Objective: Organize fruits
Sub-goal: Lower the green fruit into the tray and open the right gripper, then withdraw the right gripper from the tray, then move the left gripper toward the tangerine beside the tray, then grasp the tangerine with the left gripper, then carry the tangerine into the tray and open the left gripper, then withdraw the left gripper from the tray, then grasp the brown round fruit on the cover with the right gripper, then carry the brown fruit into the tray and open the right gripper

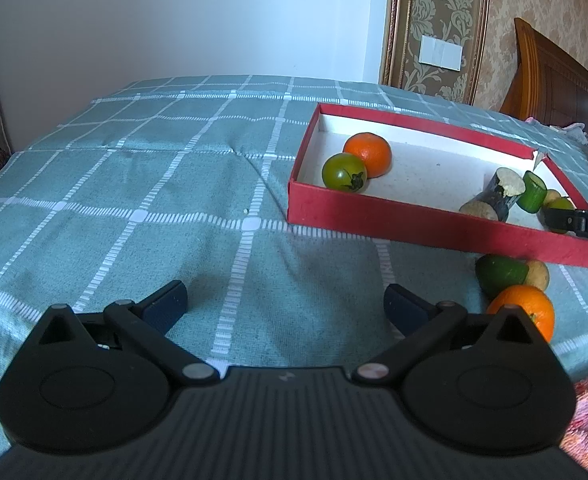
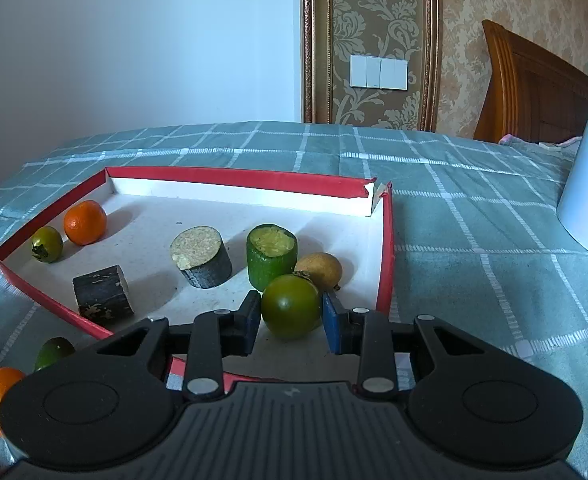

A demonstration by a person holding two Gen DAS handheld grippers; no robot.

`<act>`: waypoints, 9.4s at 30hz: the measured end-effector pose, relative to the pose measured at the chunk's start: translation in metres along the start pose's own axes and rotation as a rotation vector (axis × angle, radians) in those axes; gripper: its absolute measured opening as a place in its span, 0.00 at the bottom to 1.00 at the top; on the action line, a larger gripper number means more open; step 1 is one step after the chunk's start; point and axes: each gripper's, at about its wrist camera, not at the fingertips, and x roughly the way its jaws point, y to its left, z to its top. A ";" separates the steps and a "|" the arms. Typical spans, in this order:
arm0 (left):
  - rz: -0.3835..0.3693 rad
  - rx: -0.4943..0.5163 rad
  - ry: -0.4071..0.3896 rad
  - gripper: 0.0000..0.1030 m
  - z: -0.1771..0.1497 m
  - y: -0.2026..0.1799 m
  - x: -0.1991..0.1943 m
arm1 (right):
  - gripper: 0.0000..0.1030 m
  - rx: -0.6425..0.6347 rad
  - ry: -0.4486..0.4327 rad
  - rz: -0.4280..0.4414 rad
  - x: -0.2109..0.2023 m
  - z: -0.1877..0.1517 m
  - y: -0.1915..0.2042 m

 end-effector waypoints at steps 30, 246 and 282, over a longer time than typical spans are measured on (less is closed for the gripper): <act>0.018 0.020 0.009 1.00 0.000 -0.003 0.001 | 0.64 0.009 -0.057 0.012 -0.017 -0.005 -0.002; -0.096 0.033 0.002 1.00 0.010 -0.023 0.011 | 0.32 -0.191 0.023 0.217 -0.037 -0.037 0.065; -0.105 0.022 -0.003 1.00 0.010 -0.022 0.010 | 0.25 -0.045 -0.069 0.072 -0.028 -0.003 0.017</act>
